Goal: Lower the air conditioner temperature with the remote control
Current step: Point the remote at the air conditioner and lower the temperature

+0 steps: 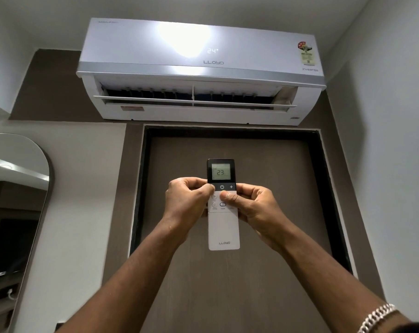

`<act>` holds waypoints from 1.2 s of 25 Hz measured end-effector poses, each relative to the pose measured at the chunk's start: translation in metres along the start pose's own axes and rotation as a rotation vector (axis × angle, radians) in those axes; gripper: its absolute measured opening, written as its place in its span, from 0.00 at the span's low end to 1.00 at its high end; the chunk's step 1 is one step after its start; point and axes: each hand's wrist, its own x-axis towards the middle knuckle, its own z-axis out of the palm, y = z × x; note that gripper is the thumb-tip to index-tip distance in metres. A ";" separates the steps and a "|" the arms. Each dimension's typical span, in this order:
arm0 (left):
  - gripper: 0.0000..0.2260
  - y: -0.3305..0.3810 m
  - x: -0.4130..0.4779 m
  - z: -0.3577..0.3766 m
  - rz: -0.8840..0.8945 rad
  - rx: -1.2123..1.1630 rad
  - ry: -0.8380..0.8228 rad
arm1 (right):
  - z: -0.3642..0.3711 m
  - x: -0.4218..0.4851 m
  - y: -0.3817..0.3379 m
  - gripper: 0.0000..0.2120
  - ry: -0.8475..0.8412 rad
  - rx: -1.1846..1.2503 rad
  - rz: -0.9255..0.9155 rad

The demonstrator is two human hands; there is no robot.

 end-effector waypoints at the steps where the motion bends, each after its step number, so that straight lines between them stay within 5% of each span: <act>1: 0.02 0.001 0.000 0.000 -0.002 -0.001 0.004 | 0.000 0.000 -0.001 0.18 -0.002 -0.003 -0.001; 30: 0.02 0.009 -0.002 -0.001 -0.009 -0.006 -0.012 | 0.002 -0.004 -0.010 0.16 -0.003 -0.033 -0.012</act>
